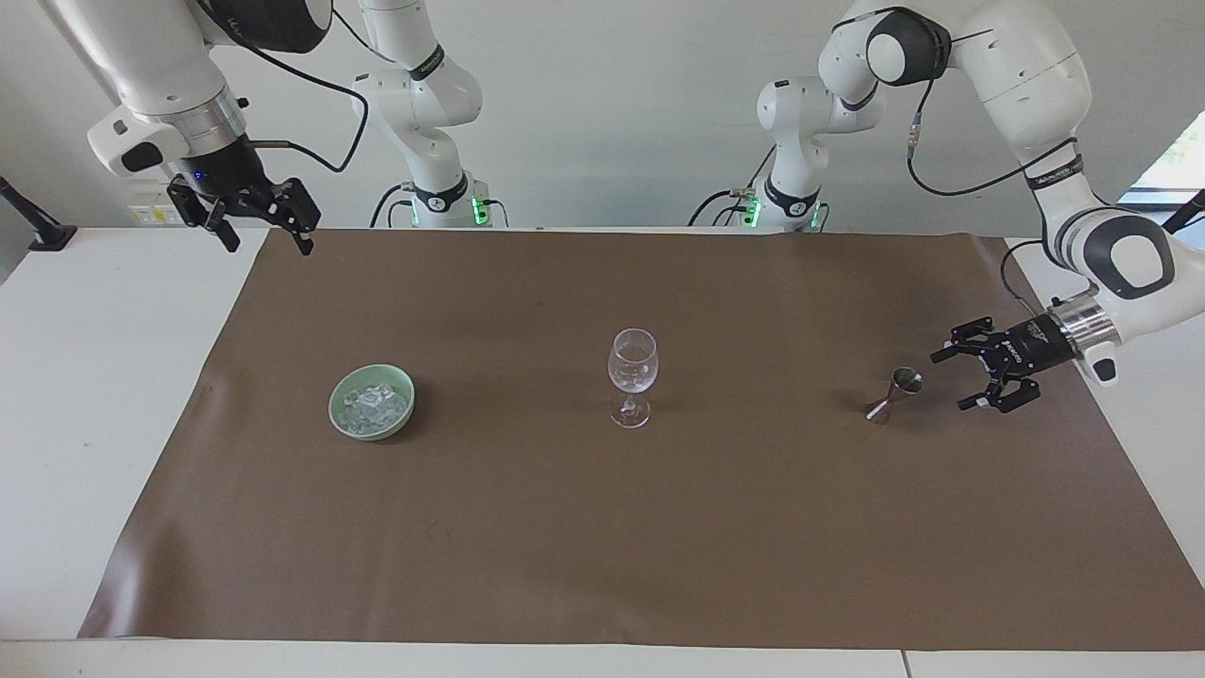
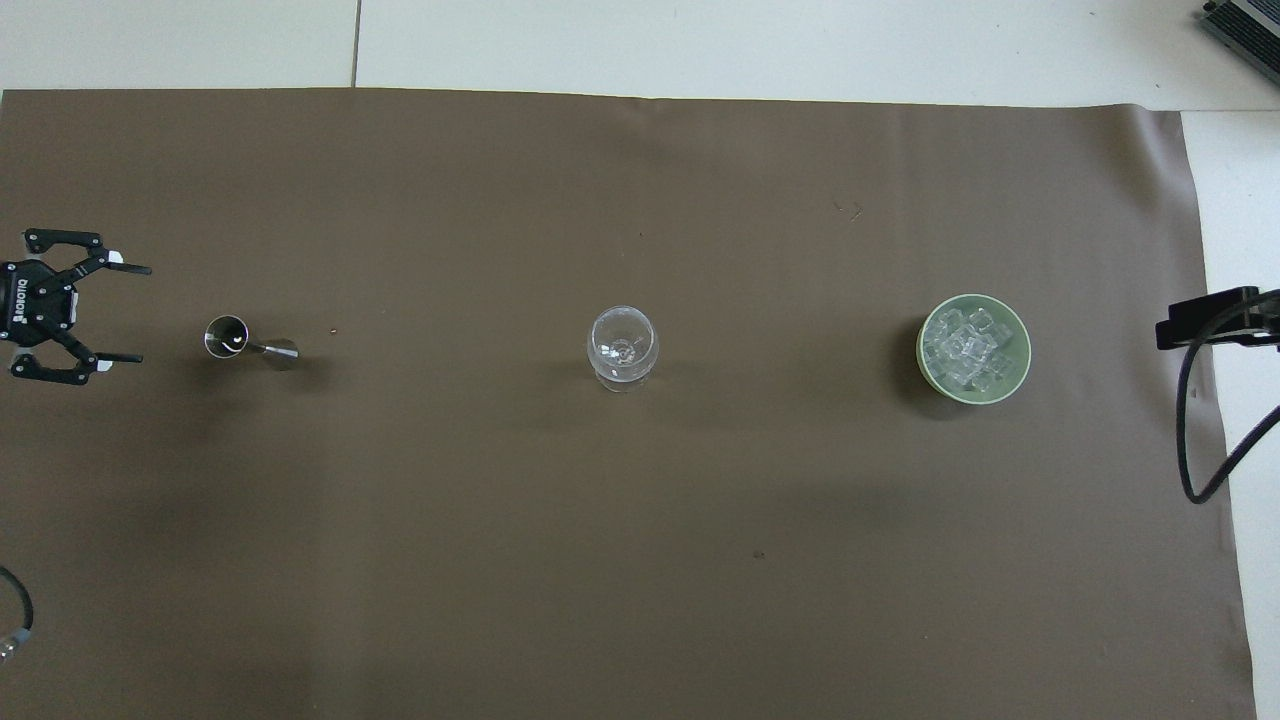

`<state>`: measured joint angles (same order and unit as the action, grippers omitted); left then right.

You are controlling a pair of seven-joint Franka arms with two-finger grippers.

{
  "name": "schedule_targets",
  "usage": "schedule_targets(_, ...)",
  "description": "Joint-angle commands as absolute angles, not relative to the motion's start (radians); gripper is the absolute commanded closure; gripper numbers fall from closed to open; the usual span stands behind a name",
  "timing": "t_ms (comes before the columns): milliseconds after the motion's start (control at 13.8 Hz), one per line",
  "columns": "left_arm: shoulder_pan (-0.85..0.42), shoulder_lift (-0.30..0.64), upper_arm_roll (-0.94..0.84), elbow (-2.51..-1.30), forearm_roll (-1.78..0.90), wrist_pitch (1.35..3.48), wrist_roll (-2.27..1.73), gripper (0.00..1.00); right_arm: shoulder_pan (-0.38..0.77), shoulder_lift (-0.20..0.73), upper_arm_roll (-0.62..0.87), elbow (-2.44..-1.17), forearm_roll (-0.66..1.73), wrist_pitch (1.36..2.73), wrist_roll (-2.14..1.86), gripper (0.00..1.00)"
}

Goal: Pour wine and add ice with both arms
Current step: 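Move the left gripper to the small metal jigger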

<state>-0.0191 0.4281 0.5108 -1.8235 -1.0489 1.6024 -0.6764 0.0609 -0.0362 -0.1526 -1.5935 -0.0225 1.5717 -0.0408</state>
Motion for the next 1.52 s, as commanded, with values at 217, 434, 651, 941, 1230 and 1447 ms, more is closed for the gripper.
schedule_targets(217, -0.005, 0.419, 0.522, -1.969, -1.218, 1.621, -0.681, 0.0, 0.061, -0.049, -0.156, -1.614, -0.017, 1.585, -0.025, 0.0)
schedule_targets(434, -0.008, 0.422, 0.52, -2.008, -1.282, 1.623, -0.681, 0.0, 0.06, -0.049, -0.156, -1.615, -0.017, 1.577, -0.025, 0.0)
schedule_targets(651, -0.015, 0.426, 0.518, -2.014, -1.311, 1.631, -0.678, 0.0, 0.061, -0.049, -0.156, -1.615, -0.017, 1.583, -0.021, 0.0)
schedule_targets(941, -0.026, 0.429, 0.514, -2.052, -1.368, 1.64, -0.652, 0.0, 0.06, -0.049, -0.155, -1.615, -0.017, 1.582, -0.02, 0.0)
schedule_targets(1230, -0.031, 0.448, 0.506, -2.089, -1.422, 1.637, -0.566, 0.0, 0.061, -0.048, -0.155, -1.615, -0.017, 1.575, 0.023, 0.0)
schedule_targets(1447, -0.031, 0.454, 0.503, -2.092, -1.442, 1.635, -0.557, 0.0, 0.061, -0.049, -0.155, -1.62, -0.017, 1.58, 0.021, 0.0)
